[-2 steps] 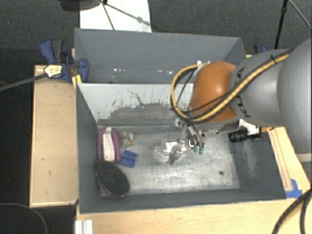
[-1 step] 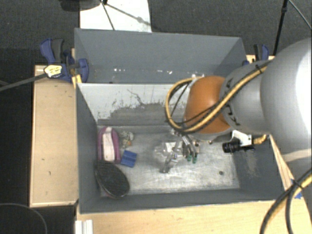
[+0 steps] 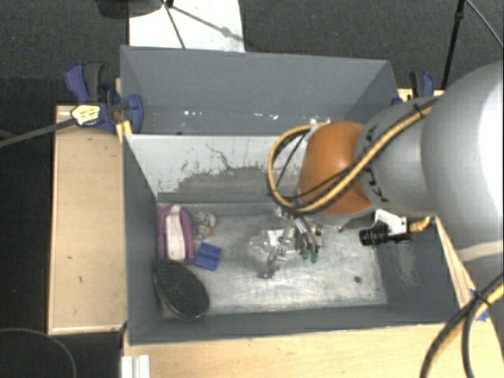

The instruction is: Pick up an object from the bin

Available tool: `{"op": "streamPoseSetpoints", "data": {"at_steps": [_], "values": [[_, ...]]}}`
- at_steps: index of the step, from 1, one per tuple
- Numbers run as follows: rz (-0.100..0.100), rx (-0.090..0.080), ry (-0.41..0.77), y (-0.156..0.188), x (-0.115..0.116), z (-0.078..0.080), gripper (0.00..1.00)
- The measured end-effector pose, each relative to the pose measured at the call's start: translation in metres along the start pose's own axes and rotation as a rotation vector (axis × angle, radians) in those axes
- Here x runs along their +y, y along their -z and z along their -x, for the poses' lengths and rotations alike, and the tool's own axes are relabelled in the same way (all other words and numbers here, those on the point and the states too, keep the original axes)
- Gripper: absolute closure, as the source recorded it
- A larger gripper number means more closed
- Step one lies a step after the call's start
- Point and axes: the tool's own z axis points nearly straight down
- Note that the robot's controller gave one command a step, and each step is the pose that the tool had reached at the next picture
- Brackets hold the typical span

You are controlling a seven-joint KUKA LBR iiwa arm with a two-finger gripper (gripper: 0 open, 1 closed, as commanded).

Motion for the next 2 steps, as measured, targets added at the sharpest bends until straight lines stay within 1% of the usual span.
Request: {"op": "streamPoseSetpoints", "data": {"at_steps": [1, 2], "values": [[0.001, 0.004, -0.001, 0.001, 0.001, -0.001, 1.00], [0.001, -0.002, 0.002, 0.047, 0.002, 0.001, 1.00]]}}
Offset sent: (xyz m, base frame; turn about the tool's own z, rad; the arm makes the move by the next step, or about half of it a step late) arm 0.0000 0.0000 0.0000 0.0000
